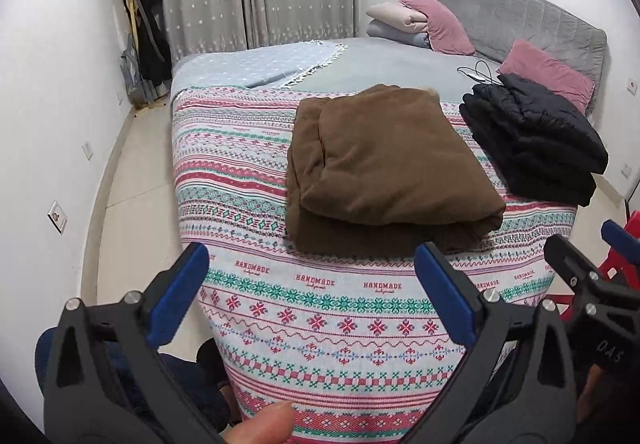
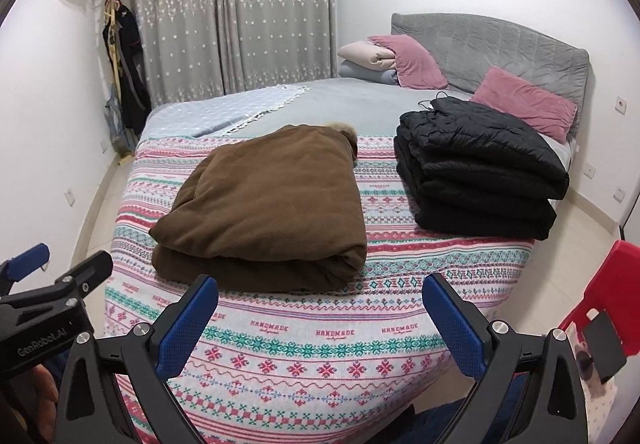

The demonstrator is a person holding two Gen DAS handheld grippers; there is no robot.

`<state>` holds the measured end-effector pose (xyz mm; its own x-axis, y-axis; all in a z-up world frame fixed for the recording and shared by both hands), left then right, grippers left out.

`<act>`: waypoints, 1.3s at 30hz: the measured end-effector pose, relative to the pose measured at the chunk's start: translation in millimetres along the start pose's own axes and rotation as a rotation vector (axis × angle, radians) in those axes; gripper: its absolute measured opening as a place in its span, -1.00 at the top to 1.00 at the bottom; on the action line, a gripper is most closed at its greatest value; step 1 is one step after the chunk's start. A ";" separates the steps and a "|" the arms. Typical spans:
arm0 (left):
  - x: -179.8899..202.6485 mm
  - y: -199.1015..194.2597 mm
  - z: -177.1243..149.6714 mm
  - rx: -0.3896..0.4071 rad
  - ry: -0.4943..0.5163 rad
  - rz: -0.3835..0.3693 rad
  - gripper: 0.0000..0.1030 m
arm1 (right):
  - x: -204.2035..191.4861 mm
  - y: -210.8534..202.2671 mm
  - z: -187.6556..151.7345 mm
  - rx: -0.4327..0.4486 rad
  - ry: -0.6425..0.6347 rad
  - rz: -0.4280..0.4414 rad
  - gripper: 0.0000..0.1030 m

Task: Fold large clothes

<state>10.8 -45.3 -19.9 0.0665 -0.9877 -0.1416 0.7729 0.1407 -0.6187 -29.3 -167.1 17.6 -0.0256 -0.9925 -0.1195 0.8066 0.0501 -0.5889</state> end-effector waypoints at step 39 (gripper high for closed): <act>12.7 15.4 -5.8 -0.037 0.025 -0.016 -0.98 | 4.9 16.5 -5.6 -0.024 0.007 -0.035 -0.99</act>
<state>19.8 -55.3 -35.6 0.0387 -0.9879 -0.1504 0.7497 0.1282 -0.6492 -19.5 -170.5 2.8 -0.0579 -0.9929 -0.1042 0.7906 0.0181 -0.6121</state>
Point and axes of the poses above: each gripper's, at about its wrist camera, not at the fingertips, and y roughly the way its jaws point, x to its right, z to its top, the point moved 5 cm from there along y, roughly the way its jaws point, and after that the axes turned 12 degrees about z, right-handed, at the moved point
